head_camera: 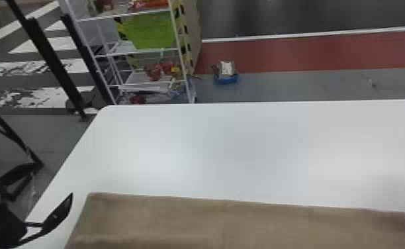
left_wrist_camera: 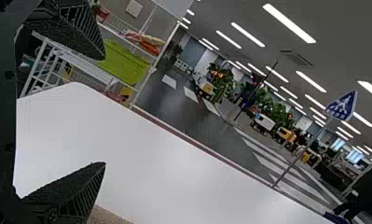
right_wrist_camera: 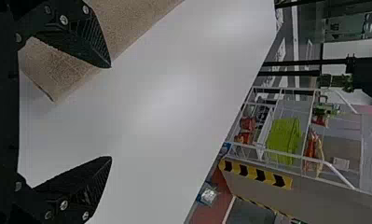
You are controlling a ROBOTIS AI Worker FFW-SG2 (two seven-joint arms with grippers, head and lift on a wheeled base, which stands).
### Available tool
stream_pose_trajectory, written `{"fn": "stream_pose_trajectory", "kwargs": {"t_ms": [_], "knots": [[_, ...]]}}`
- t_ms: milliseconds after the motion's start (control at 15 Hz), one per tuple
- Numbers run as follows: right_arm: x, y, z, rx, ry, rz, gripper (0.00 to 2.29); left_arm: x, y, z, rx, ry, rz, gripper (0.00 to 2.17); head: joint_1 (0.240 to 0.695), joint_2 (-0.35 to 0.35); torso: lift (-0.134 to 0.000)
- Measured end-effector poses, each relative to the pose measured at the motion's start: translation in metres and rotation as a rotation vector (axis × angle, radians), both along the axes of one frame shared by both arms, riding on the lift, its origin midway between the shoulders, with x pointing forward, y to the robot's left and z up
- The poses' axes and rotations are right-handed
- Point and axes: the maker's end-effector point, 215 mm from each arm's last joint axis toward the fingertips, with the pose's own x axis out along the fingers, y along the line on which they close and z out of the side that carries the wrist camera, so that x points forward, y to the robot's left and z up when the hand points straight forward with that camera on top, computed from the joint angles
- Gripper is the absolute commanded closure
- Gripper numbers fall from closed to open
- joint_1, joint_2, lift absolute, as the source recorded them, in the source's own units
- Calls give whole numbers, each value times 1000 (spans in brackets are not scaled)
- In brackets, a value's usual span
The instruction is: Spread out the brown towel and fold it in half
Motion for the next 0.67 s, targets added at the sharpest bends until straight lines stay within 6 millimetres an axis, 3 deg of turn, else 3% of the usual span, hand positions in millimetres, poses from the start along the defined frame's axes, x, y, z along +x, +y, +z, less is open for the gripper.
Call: {"fn": "stream_pose_trajectory", "kwargs": {"t_ms": [667], "knots": [[-1,1,1,-2,-3,5,208,0,-1,0,5,1,-5,80,695,207,-134]]}}
